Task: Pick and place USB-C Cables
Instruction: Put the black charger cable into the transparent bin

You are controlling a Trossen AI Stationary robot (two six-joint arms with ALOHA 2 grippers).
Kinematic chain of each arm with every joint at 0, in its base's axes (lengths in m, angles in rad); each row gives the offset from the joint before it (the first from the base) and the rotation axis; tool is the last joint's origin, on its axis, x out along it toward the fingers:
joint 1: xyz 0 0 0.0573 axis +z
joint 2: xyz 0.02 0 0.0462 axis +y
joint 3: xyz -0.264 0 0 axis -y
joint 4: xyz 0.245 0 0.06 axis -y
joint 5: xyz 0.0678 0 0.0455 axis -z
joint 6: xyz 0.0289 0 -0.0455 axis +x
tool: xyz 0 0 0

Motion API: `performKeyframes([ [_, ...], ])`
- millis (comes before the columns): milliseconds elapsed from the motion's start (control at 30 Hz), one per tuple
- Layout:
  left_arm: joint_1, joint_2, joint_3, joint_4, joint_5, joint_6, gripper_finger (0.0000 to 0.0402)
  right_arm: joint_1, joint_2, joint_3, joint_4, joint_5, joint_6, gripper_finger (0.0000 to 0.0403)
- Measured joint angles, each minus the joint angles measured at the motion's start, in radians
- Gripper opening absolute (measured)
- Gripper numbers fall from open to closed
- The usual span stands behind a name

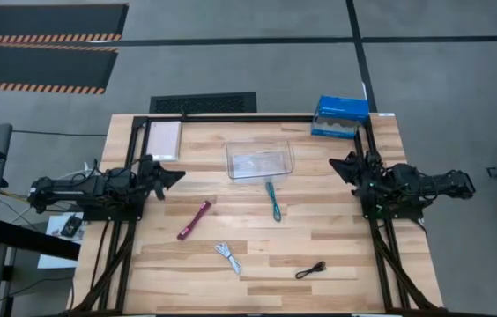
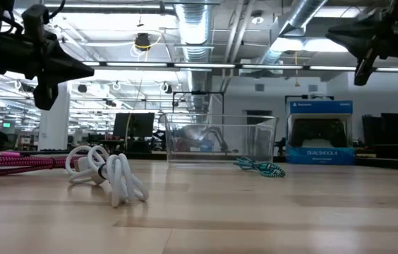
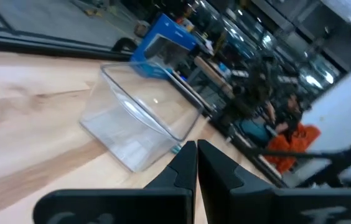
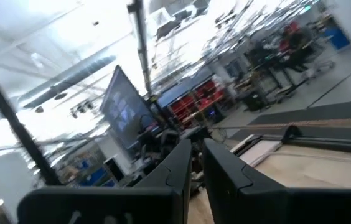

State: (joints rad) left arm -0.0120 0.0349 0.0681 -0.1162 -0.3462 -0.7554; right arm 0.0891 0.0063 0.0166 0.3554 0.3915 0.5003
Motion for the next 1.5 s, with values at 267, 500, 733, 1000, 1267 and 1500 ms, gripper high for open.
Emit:
performKeyframes([
  [267,0.0,0.0,0.0,0.016,-0.003,-0.052,0.0015,-0.011,0.038,0.03,0.105,-0.009,-0.084,0.0105],
  [500,0.0,0.0,0.0,0.14,0.089,-0.068,0.0093,0.017,0.201,0.248,0.028,-0.153,-0.082,0.0211],
  [733,-0.001,0.0,0.0,0.192,0.185,-0.031,0.0152,0.167,0.589,0.488,-0.121,-0.395,0.095,0.0246],
  [1000,0.0,0.0,0.001,0.147,0.131,-0.013,0.0165,0.387,1.003,0.727,-0.72,-0.468,0.386,0.0222],
  [1267,-0.001,0.0,0.001,0.107,0.095,-0.007,0.0165,0.547,1.263,0.783,-0.81,-0.599,0.627,0.0216],
  [1500,-0.001,0.0,0.001,0.105,-0.019,0.04,0.0165,0.605,1.403,0.784,-0.723,-0.561,0.615,0.0217],
])
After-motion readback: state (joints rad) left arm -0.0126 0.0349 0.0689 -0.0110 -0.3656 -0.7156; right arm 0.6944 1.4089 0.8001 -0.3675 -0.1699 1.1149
